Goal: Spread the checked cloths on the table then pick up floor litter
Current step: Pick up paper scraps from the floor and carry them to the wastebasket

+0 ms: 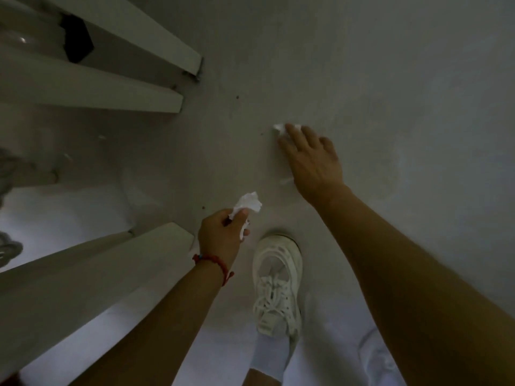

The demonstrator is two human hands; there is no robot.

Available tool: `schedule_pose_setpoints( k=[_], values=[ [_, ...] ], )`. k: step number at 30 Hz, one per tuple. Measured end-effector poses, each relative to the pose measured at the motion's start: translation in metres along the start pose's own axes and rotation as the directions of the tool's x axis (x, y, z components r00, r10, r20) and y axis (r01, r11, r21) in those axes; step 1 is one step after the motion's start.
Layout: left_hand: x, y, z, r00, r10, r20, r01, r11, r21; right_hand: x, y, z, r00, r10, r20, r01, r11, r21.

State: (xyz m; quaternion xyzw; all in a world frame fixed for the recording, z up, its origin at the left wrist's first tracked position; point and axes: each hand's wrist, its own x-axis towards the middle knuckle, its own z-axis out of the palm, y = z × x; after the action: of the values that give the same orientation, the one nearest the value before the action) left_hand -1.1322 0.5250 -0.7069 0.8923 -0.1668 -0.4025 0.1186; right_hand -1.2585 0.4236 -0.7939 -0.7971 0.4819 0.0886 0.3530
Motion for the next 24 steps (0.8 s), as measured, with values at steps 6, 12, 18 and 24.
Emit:
schedule_pose_setpoints(
  k=[6, 12, 18, 24],
  values=[
    [0.001, 0.001, 0.005, 0.999, 0.035, 0.023, -0.035, 0.999, -0.001, -0.012, 0.014, 0.008, 0.997, -0.004, -0.075, 0.000, 0.998, -0.056],
    [-0.017, 0.012, 0.011, 0.999, 0.039, 0.027, -0.040, 0.999, 0.028, -0.053, 0.040, 0.008, 0.970, 0.223, -0.096, -0.200, 0.958, 0.205],
    [-0.054, 0.051, 0.020, 0.993, 0.096, 0.064, -0.099, 0.994, 0.039, -0.115, 0.046, -0.037, 0.878, 0.367, -0.306, -0.172, 0.840, 0.514],
    [-0.127, 0.115, 0.010, 0.969, 0.206, 0.134, -0.210, 0.978, 0.015, -0.202, 0.046, -0.116, 0.697, 0.644, -0.317, -0.273, 0.646, 0.713]
  ],
)
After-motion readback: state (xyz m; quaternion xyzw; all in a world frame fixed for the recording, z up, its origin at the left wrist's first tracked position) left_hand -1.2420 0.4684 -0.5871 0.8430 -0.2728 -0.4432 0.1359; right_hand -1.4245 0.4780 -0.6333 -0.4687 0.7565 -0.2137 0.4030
